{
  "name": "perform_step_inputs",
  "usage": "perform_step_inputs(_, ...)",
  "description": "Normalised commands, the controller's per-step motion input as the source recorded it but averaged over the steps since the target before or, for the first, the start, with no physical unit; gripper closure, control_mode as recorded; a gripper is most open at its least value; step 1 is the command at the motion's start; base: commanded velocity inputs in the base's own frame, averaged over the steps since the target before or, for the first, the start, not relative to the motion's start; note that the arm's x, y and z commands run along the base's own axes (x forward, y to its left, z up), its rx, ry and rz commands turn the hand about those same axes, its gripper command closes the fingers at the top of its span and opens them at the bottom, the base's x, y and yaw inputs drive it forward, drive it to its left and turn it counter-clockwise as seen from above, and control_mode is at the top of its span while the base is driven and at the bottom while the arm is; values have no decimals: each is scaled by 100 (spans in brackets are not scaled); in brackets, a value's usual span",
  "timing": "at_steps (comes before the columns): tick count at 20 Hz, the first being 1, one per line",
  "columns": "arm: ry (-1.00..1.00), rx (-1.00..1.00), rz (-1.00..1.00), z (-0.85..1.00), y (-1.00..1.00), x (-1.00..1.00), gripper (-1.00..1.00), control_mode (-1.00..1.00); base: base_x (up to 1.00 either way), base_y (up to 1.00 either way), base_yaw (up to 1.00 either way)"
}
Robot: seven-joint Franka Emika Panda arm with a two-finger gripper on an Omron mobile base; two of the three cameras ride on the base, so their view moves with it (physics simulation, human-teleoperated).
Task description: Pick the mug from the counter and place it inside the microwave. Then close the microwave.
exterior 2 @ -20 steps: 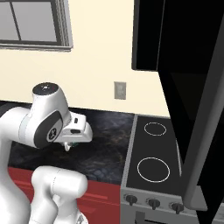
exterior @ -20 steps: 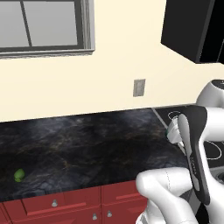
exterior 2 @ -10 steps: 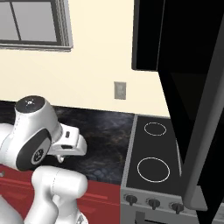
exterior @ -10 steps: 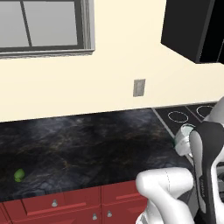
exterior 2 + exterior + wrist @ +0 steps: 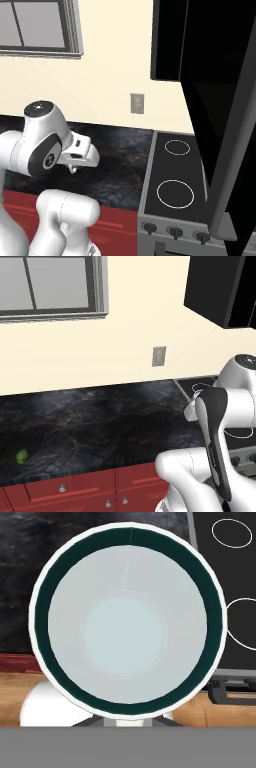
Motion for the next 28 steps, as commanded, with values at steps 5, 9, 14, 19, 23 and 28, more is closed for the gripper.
perform_step_inputs(5, 2, 0, -1, 0, 0, 40, 100, -100, 0, 0, 0)
perform_step_inputs(9, 1, 0, 0, 0, -1, 28, 100, -100, 0, 0, 0)
perform_step_inputs(14, 0, 0, 0, 0, -4, 10, 100, -100, 0, 0, 0)
perform_step_inputs(19, 0, 0, 0, 0, 0, 1, 100, -100, 0, 0, 0)
perform_step_inputs(23, 0, 0, 0, 0, 0, 0, 100, -100, 0, 0, 0)
perform_step_inputs(28, 0, 0, 0, 0, 0, 0, 100, -100, 0, 0, 0)
